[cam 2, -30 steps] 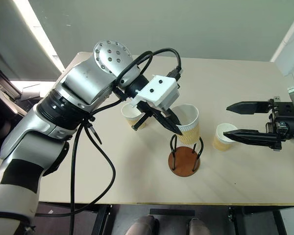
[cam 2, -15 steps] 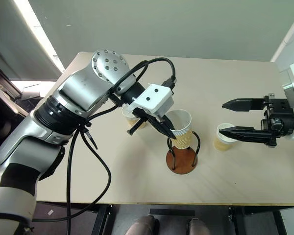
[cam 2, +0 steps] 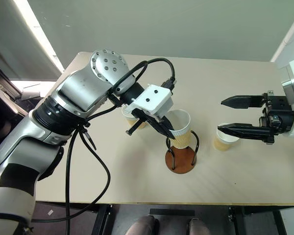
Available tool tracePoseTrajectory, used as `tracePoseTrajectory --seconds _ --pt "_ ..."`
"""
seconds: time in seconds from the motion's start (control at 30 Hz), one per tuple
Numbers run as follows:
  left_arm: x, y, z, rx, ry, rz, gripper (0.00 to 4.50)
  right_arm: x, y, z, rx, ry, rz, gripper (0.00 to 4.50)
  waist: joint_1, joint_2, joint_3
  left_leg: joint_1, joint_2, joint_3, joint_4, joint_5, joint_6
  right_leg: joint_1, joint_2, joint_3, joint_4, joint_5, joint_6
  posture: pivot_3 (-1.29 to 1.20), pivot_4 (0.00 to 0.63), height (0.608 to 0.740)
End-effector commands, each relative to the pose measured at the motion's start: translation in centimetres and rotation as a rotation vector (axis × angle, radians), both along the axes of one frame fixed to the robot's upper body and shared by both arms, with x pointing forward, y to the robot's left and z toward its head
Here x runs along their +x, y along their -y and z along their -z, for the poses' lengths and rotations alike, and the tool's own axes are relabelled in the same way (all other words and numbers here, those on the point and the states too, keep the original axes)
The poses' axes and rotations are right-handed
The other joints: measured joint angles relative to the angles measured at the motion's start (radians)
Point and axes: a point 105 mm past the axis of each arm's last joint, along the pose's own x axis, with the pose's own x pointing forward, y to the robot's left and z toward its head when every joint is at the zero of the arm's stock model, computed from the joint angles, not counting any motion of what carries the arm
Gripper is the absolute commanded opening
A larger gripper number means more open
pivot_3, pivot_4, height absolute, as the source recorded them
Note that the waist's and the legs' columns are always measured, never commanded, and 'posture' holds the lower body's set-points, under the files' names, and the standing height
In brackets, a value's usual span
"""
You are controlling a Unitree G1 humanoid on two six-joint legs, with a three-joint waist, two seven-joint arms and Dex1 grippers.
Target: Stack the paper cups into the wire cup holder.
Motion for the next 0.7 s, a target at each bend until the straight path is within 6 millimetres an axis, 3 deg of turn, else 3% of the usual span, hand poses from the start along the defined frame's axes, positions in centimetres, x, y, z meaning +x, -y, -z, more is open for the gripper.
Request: tracePoseTrajectory --seconds 0.03,0.13,0.4,0.57,0.7 --pt "-0.4 -0.3 -0.1 0.024 0.005 0.033 0.71 -0.4 -0.4 -0.5 -0.002 0.033 -0.018 3.90 0.000 0.000 0.000 0.000 0.000 0.000 0.000 0.000 0.000 0.000 0.000 0.000 0.000 0.000 0.000 0.00 0.150 0.740" --pt "-0.6 0.0 -0.2 0.020 -0.006 0.035 1.56 -0.4 -0.2 -0.4 -0.003 0.033 -0.015 3.90 0.000 0.000 0.000 0.000 0.000 0.000 0.000 0.000 0.000 0.000 0.000 0.000 0.000 0.000 0.000 0.00 0.150 0.740" --pt "-0.5 0.5 -0.6 -0.007 -0.010 0.034 4.36 -0.4 -0.3 -0.3 -0.005 0.037 -0.011 3.90 0.000 0.000 0.000 0.000 0.000 0.000 0.000 0.000 0.000 0.000 0.000 0.000 0.000 0.000 0.000 0.00 0.150 0.740" --pt "0.6 1.2 -3.3 -0.165 -0.083 -0.079 4.48 1.0 -0.1 0.8 -0.047 0.004 0.066 3.90 0.000 0.000 0.000 0.000 0.000 0.000 0.001 0.000 0.000 0.000 0.000 0.000 0.001 0.000 0.000 0.00 0.150 0.740" --pt "1.4 -1.5 -5.4 -0.274 -0.108 -0.186 4.48 2.4 0.3 2.7 -0.140 -0.026 0.154 3.90 -0.003 0.000 0.000 0.000 0.001 0.001 0.001 0.000 0.000 0.000 0.000 0.000 0.001 0.000 0.000 0.00 0.150 0.740"
